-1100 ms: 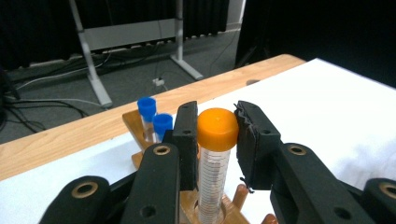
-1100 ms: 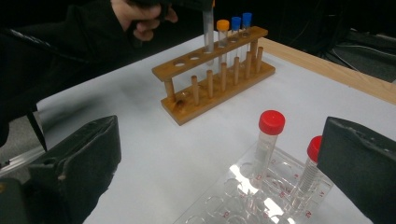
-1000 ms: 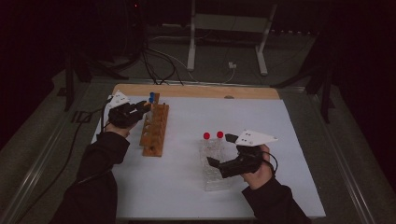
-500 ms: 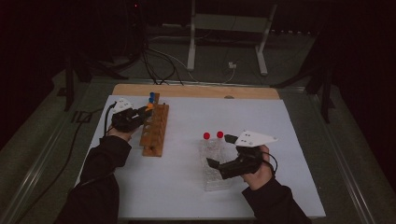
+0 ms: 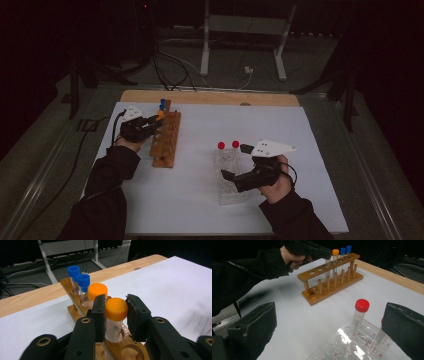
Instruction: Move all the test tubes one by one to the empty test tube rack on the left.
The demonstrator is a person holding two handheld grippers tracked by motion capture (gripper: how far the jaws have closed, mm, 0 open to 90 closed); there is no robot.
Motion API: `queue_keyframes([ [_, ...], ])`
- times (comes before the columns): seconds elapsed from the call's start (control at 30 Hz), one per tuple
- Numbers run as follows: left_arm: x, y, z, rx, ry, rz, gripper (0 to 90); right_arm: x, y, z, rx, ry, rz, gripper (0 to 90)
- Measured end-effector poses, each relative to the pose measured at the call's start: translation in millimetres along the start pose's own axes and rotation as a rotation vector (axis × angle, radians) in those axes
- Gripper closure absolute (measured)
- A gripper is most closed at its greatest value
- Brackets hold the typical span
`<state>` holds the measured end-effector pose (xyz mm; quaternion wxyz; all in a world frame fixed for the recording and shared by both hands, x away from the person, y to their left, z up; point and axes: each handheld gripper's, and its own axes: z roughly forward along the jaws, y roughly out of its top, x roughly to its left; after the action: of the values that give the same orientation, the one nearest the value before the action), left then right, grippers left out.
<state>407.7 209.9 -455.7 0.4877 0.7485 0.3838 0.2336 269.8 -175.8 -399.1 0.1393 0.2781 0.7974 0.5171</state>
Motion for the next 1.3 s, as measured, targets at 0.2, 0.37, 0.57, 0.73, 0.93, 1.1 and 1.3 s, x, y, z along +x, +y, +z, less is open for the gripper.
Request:
queue_keyframes([
  [0.2,-7.3,4.6,-10.6,-0.002,-0.009,0.003,40.4,-5.3,3.8,-6.1,-0.037,-0.012,-0.005,0.0],
  [0.37,-15.3,8.2,-24.3,0.008,-0.028,0.004,16.1,-15.5,9.9,-12.3,-0.083,-0.033,-0.036,0.0],
  [0.57,-29.9,6.4,-43.5,0.005,-0.067,0.038,3.3,-29.6,15.2,-17.3,-0.125,-0.075,-0.056,2.3],
  [0.73,-43.7,0.8,-59.5,-0.019,-0.095,0.05,2.6,-40.3,11.6,-15.7,-0.093,-0.095,-0.027,2.4],
  [0.93,-57.9,-6.1,-72.5,-0.032,-0.124,0.067,2.6,-50.0,-3.8,-6.6,-0.027,-0.112,0.017,12.5],
  [1.1,-63.4,-11.7,-76.0,-0.04,-0.139,0.07,2.6,-53.9,-18.4,6.8,0.048,-0.133,0.067,15.8],
  [1.3,-62.2,-17.0,-75.9,-0.029,-0.135,0.06,2.6,-54.8,-33.5,24.7,0.127,-0.182,0.083,31.5],
])
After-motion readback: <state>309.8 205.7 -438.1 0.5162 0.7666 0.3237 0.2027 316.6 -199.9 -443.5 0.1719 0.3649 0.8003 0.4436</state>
